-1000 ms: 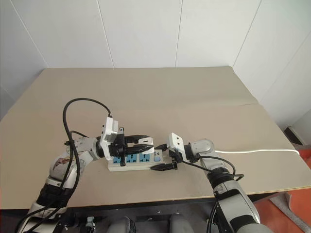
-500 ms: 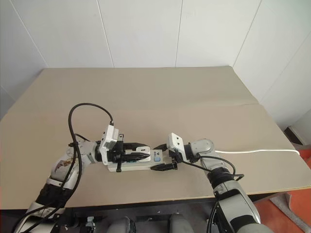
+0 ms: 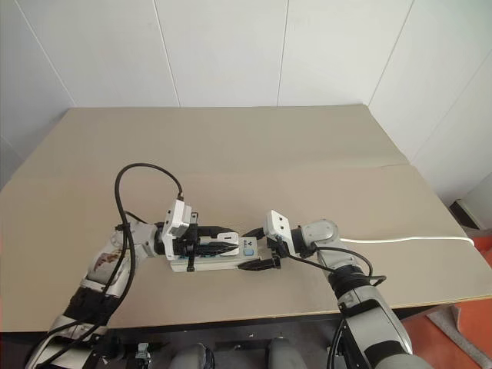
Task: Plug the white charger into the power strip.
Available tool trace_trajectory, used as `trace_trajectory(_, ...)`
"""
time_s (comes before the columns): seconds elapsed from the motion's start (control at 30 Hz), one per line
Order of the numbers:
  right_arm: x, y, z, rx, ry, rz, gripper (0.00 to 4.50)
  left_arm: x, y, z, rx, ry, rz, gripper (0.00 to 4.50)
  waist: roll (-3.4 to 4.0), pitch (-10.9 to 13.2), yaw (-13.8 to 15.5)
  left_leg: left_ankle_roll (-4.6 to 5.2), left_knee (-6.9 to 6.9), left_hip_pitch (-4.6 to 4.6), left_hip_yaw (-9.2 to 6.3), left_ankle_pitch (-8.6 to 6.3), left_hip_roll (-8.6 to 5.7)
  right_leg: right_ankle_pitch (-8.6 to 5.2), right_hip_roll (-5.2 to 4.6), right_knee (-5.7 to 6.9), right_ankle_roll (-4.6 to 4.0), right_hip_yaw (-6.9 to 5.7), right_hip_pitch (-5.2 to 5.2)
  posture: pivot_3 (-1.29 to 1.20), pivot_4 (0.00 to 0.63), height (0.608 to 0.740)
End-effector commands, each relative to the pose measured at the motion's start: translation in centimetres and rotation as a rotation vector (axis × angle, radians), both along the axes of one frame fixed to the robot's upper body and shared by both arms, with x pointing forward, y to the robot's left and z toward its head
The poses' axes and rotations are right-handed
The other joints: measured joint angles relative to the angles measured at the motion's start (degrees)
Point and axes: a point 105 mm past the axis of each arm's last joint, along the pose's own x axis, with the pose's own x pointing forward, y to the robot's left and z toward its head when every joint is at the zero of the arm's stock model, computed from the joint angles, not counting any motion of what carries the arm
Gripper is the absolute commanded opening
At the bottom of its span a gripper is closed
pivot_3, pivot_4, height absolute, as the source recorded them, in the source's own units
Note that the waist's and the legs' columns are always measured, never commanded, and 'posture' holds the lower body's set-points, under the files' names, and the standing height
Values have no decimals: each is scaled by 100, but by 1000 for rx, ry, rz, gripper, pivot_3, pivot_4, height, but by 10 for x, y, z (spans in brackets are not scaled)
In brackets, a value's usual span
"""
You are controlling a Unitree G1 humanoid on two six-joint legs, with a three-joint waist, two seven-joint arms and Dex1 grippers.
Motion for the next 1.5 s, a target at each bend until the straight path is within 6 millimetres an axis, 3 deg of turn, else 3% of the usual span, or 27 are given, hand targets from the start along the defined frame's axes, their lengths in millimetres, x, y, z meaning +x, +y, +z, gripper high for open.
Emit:
trace_trajectory(0.03, -3, -3, -11, -55, 26, -1, 3418, 2, 0, 8, -12, -39, -9, 1016, 0, 0, 0, 0, -2, 0, 0, 0, 0, 0, 0, -1, 0, 0, -1, 0, 150, 740)
trace_trajectory(1.1, -2, -4, -10, -57, 30, -9, 3418, 0, 3, 0, 19, -12, -54, 1016, 0, 0, -2, 0, -31, -3, 3, 0, 0, 0, 0, -24, 0, 1, -10, 0, 150, 740)
trace_trajectory(1.5, -1, -4, -9, -55, 31, -12, 3418, -2, 11, -23, 82, 30, -43, 1016, 0, 0, -5, 0, -43, -3, 5, 0, 1, 0, 0, -31, -1, 2, -15, 0, 150, 740)
